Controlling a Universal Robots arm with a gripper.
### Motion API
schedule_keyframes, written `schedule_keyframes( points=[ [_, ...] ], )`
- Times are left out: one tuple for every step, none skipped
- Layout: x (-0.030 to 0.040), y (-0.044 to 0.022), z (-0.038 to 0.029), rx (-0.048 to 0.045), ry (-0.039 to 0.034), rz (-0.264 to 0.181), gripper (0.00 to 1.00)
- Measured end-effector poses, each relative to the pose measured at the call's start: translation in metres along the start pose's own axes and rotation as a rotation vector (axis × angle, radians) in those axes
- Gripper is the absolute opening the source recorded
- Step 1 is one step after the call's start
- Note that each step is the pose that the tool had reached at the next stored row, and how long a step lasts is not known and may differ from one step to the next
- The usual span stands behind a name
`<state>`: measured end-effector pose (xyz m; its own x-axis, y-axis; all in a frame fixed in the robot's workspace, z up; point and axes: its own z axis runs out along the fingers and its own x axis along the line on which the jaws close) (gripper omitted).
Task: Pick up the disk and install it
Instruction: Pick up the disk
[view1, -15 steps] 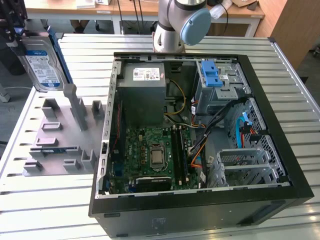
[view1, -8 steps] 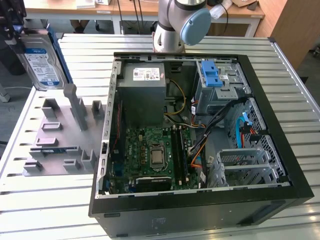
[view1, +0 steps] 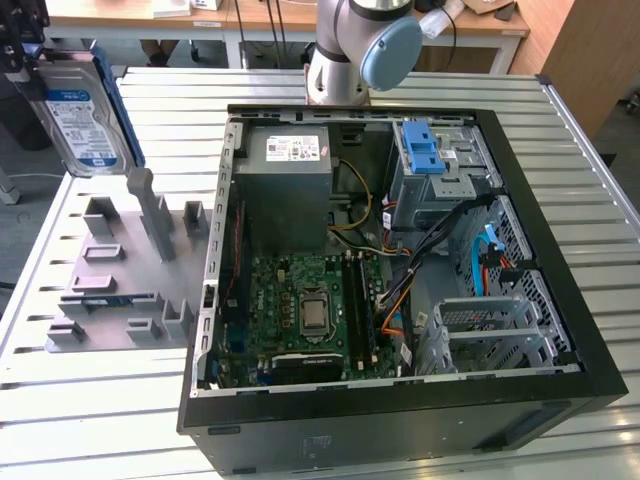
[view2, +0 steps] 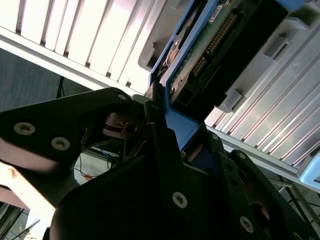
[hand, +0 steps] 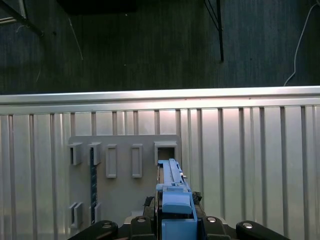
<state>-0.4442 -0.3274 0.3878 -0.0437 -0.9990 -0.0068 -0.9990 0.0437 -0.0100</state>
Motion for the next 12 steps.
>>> schedule_keyframes(
  points=[
    [0.0, 0.0, -0.0011, 0.0002, 0.0001, 0.0, 0.36],
    [0.0, 0.0, -0.0022, 0.0005, 0.0002, 0.0, 0.36],
    [0.0, 0.0, -0.0033, 0.0006, 0.0001, 0.0, 0.36],
    [0.0, -0.0001, -0.0043, 0.0007, 0.0001, 0.0, 0.36],
    [0.0, -0.0001, -0.0053, 0.0009, 0.0001, 0.0, 0.36],
    [0.0, -0.0001, -0.0063, 0.001, 0.0001, 0.0, 0.36],
    [-0.0001, -0.0001, -0.0074, 0.001, 0.0001, 0.0, 0.36],
    [-0.0001, -0.0001, -0.0087, 0.001, 0.0001, 0.0, 0.36],
    [-0.0001, -0.0001, -0.0099, 0.0011, 0.0001, 0.0, 0.36],
    [-0.0001, -0.0001, -0.011, 0.0011, 0.0002, 0.0, 0.36],
    [-0.0001, -0.0001, -0.0121, 0.0012, 0.0001, 0.0, 0.36],
    [-0.0001, -0.0001, -0.0132, 0.0012, 0.0002, 0.0, 0.36]
  ],
)
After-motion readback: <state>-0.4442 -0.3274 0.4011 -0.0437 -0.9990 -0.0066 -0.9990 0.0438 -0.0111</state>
